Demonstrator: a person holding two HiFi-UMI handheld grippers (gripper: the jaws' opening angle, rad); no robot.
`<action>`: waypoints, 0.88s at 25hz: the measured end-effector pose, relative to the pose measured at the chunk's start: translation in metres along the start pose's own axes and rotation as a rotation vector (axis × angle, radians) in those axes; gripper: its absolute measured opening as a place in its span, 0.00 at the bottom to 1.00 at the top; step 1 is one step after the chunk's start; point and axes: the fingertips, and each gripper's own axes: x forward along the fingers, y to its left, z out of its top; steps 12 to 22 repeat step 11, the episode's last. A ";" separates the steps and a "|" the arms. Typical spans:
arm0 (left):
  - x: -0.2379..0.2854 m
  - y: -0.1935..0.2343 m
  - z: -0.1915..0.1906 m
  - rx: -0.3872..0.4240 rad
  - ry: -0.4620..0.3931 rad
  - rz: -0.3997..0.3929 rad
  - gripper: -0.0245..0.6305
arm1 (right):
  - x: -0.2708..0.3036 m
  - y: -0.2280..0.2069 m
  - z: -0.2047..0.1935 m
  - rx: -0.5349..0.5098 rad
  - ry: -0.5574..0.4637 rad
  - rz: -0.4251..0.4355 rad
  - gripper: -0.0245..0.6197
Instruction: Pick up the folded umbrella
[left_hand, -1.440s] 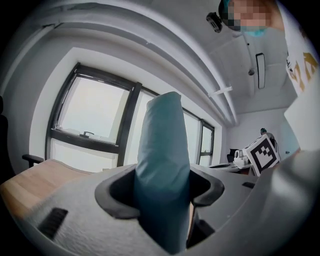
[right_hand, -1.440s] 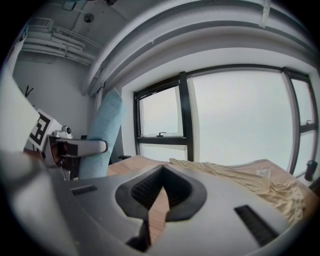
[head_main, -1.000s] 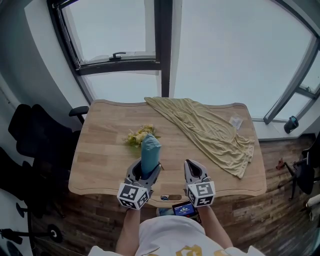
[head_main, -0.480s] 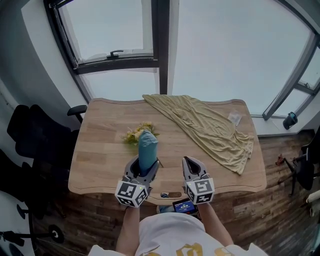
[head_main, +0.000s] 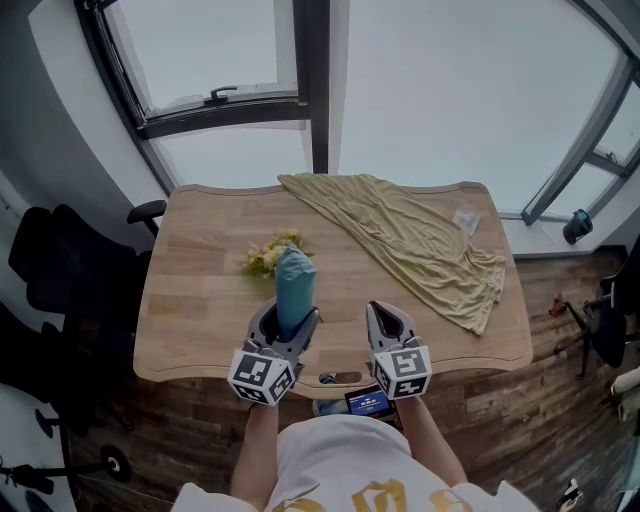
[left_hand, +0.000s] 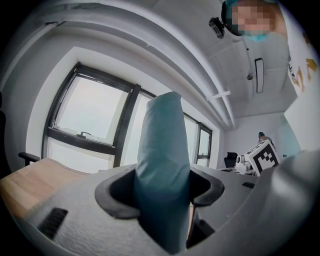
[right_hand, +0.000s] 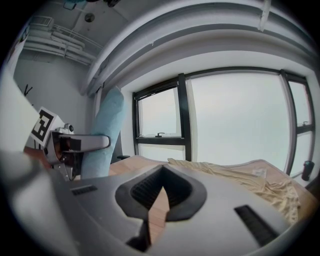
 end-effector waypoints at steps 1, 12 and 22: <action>0.000 0.000 -0.001 0.000 0.003 -0.002 0.46 | 0.000 0.000 -0.001 0.000 0.002 -0.001 0.05; 0.000 0.006 0.000 0.019 0.007 0.008 0.46 | 0.003 0.003 0.003 -0.010 -0.001 -0.001 0.05; 0.000 0.006 0.000 0.019 0.007 0.008 0.46 | 0.003 0.003 0.003 -0.010 -0.001 -0.001 0.05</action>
